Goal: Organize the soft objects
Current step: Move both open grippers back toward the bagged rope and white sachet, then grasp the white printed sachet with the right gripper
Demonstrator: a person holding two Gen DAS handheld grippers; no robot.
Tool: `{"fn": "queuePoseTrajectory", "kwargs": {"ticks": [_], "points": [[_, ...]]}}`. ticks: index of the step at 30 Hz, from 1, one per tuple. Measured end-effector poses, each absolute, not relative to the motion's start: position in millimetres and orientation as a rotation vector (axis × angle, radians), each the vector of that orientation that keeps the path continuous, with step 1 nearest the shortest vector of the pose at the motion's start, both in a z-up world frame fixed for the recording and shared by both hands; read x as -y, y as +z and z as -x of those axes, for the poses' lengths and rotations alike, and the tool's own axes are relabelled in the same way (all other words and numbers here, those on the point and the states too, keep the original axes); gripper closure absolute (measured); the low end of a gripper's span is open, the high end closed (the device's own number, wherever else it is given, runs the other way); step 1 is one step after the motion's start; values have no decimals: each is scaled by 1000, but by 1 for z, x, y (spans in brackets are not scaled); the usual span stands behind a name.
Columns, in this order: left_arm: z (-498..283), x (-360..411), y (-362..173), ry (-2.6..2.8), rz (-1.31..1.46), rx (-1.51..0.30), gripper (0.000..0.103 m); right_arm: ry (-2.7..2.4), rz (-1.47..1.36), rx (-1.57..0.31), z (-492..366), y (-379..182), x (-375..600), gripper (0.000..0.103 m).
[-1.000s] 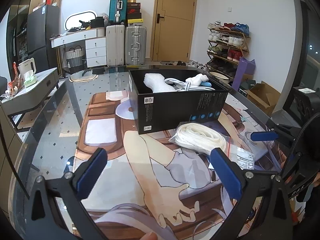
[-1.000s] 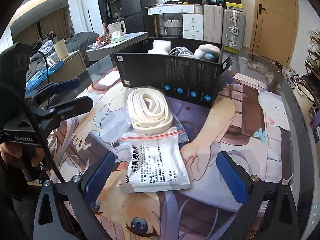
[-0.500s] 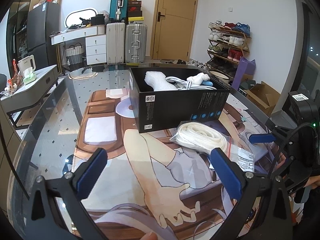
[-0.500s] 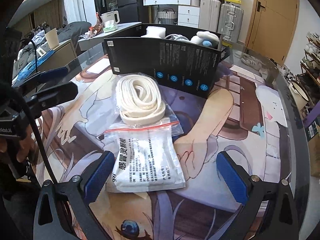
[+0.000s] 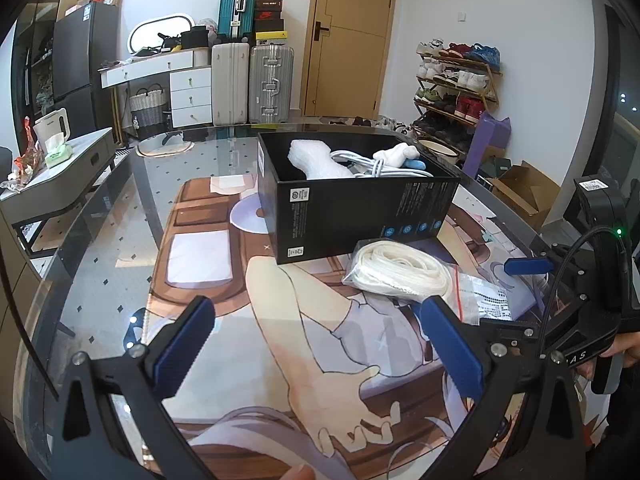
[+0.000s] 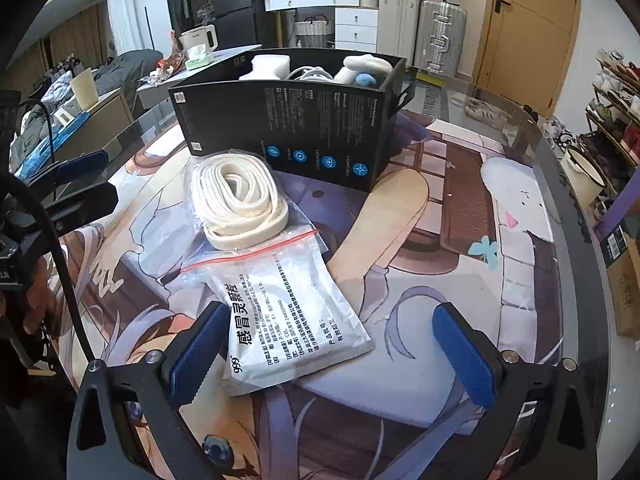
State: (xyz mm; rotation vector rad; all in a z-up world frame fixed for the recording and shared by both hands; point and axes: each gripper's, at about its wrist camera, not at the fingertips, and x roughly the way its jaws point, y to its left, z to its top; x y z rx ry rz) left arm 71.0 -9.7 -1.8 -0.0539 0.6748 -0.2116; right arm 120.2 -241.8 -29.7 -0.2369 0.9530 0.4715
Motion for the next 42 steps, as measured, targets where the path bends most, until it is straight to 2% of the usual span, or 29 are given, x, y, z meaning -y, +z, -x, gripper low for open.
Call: {"fn": "queuePoseTrajectory", "kwargs": {"ticks": [6, 8, 12, 16, 29, 31, 42], "points": [[-71, 10, -2, -213, 56, -674, 0, 499, 253, -957, -128, -30, 240, 2], [-71, 10, -2, -213, 56, -675, 0, 501, 250, -952, -132, -29, 241, 6], [-72, 10, -3, -214, 56, -675, 0, 497, 243, -936, -134, -25, 244, 32], [-72, 10, -3, -214, 56, -675, 0, 498, 237, -925, -136, -24, 249, 38], [-71, 11, -3, -215, 56, -675, 0, 516, 272, -964, -120, -22, 259, 39], [-71, 11, -3, -215, 55, -675, 0, 524, 269, -958, -118, -22, 261, 37], [-71, 11, -3, -216, 54, -675, 0, 560, 309, -931, -124, -22, 250, 35]]}}
